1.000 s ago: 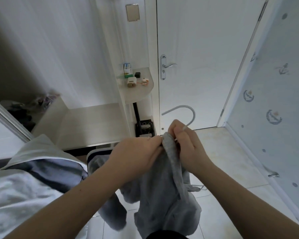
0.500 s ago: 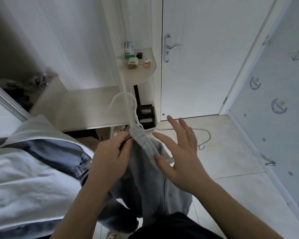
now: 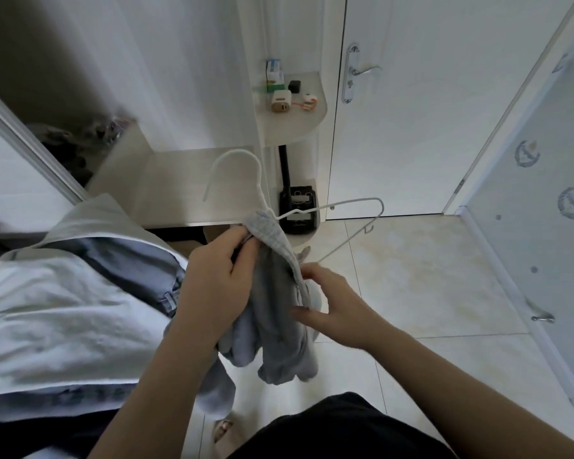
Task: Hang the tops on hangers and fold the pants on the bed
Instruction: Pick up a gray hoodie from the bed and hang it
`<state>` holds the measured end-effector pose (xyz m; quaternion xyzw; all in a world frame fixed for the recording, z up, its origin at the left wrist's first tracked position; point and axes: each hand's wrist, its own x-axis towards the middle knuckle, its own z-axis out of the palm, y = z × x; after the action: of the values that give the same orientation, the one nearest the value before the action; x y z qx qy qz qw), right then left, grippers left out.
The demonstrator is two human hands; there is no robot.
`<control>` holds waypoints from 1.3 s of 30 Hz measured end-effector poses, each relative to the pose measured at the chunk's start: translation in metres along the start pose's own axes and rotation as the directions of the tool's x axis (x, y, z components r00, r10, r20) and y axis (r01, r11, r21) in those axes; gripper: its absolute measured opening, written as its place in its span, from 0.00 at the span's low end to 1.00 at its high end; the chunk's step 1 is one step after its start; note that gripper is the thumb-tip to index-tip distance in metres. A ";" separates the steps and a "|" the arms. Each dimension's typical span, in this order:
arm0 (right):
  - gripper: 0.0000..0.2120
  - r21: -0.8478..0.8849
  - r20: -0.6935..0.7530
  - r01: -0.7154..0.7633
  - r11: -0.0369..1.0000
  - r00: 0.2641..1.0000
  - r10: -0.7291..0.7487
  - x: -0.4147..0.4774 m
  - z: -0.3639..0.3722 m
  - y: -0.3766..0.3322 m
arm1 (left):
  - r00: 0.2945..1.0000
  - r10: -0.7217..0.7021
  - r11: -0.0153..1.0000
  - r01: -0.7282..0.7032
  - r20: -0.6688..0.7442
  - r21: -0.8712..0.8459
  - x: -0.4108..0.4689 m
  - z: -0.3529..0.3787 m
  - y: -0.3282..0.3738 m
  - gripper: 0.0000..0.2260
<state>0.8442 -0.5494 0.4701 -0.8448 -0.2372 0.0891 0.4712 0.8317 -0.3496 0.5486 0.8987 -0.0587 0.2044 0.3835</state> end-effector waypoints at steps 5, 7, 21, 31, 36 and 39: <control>0.18 -0.501 0.192 0.158 0.851 0.979 -0.069 0.031 -0.010 0.017 | 0.998 -0.051 0.999 0.052 0.045 -0.016 -0.004 -0.005 -0.005 0.14; 0.25 -0.588 0.214 0.198 0.784 0.973 -0.086 0.036 -0.014 0.023 | 0.998 -0.060 0.998 0.060 0.035 -0.007 -0.004 -0.011 -0.010 0.12; 0.06 -0.665 -0.267 0.244 0.706 0.805 -0.530 -0.011 0.019 0.043 | 0.982 -0.145 0.987 0.152 -0.122 0.054 -0.001 -0.020 -0.033 0.11; 0.14 -0.693 0.228 0.050 0.719 0.962 0.153 -0.004 -0.040 0.071 | 0.995 -0.078 0.995 0.074 0.066 0.065 -0.007 -0.021 -0.035 0.08; 0.08 -0.785 0.050 0.048 0.618 0.999 -0.014 -0.009 -0.080 0.079 | 0.985 -0.062 0.993 0.044 0.161 0.112 -0.009 -0.032 -0.043 0.07; 0.06 -0.758 -0.035 0.047 0.651 0.993 -0.113 -0.010 -0.096 0.072 | 0.971 -0.083 0.983 0.043 0.223 0.177 -0.008 -0.040 -0.046 0.08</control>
<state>0.8943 -0.6589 0.4610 -0.9557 -0.2708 -0.0718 0.0899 0.8238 -0.2892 0.5399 0.9473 -0.0564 0.0911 0.3019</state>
